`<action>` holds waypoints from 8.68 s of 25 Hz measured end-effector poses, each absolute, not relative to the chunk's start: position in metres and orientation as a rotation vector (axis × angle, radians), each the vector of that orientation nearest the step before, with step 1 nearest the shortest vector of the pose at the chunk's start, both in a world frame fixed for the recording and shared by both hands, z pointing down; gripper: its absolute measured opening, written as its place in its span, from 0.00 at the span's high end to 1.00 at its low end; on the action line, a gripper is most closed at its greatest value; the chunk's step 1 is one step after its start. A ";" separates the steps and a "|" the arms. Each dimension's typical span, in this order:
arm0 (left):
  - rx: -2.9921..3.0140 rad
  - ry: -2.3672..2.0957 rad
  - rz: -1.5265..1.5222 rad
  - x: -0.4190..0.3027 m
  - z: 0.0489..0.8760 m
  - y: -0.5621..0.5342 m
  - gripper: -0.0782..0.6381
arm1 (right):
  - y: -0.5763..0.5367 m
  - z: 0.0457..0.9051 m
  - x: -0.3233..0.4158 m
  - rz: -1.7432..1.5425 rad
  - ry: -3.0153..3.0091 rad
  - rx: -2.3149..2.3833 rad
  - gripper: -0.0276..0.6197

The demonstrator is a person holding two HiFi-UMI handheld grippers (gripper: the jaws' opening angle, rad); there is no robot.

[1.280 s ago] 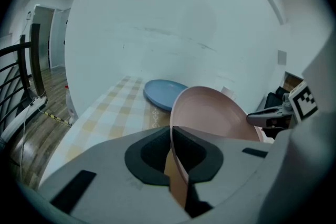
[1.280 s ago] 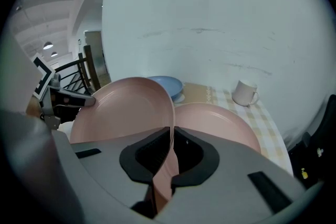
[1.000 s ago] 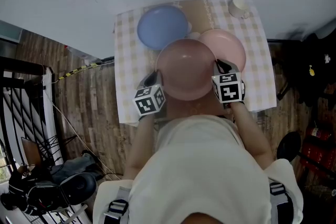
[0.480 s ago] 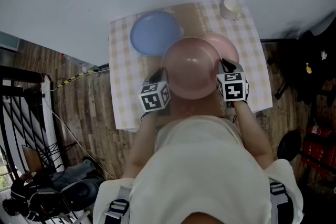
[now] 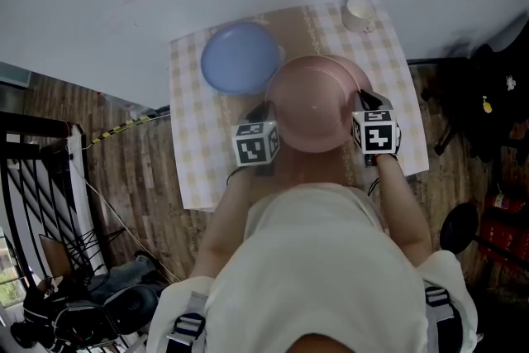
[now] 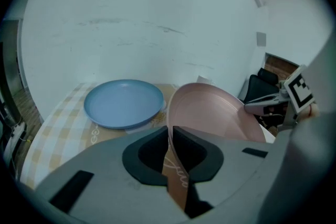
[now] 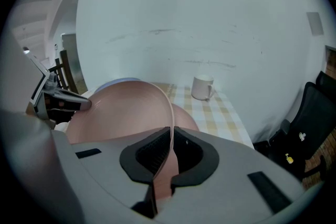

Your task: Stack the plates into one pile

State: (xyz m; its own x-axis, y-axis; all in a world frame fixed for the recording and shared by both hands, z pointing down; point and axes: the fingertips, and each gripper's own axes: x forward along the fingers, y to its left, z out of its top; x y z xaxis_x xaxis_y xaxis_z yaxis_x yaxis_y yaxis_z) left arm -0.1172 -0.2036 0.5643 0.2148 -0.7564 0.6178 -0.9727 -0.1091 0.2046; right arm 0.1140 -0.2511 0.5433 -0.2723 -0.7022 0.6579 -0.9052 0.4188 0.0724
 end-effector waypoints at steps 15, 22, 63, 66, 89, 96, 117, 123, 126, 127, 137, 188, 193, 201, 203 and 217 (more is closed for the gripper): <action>2.014 -1.501 0.706 -0.074 0.580 -0.239 0.86 | -0.268 0.560 0.158 0.463 -1.940 1.419 0.93; 2.026 -1.497 0.812 -0.066 0.586 -0.248 0.85 | -0.273 0.569 0.166 0.472 -1.915 1.432 0.93; 2.004 -1.483 0.807 -0.066 0.593 -0.252 0.78 | -0.269 0.585 0.166 0.490 -1.881 1.466 0.93; 1.993 -1.479 0.778 -0.066 0.590 -0.249 0.78 | -0.269 0.583 0.164 0.495 -1.888 1.466 0.93; 1.864 -1.377 0.607 -0.059 0.616 -0.223 0.68 | -0.242 0.610 0.159 0.667 -1.920 1.432 0.72; 1.813 -1.332 0.557 -0.056 0.621 -0.222 0.69 | -0.239 0.613 0.158 0.703 -1.926 1.449 0.72; 1.820 -1.368 0.595 -0.065 0.618 -0.216 0.72 | -0.238 0.605 0.147 0.692 -1.939 1.427 0.77; 1.799 -1.417 0.557 -0.084 0.610 -0.218 0.72 | -0.248 0.594 0.127 0.656 -1.974 1.402 0.77; 1.786 -1.446 0.536 -0.095 0.606 -0.219 0.72 | -0.253 0.591 0.115 0.641 -1.995 1.381 0.77; 1.779 -1.456 0.529 -0.099 0.605 -0.219 0.72 | -0.254 0.589 0.111 0.635 -2.003 1.372 0.77; 1.721 -1.544 0.460 -0.140 0.593 -0.222 0.72 | -0.270 0.579 0.067 0.595 -2.069 1.275 0.76; 1.496 -1.839 0.488 -0.315 0.597 -0.279 0.72 | -0.373 0.585 -0.127 0.540 -2.222 0.965 0.74; 1.490 -1.847 0.538 -0.319 0.604 -0.288 0.72 | -0.380 0.594 -0.130 0.550 -2.205 0.952 0.73; 1.511 -1.918 0.619 -0.326 0.606 -0.295 0.71 | -0.389 0.602 -0.132 0.515 -2.205 0.950 0.73; 1.506 -1.922 0.609 -0.327 0.606 -0.296 0.71 | -0.389 0.602 -0.133 0.510 -2.207 0.946 0.73; 1.537 -1.934 0.544 -0.327 0.593 -0.294 0.71 | -0.386 0.590 -0.126 0.488 -2.234 0.952 0.72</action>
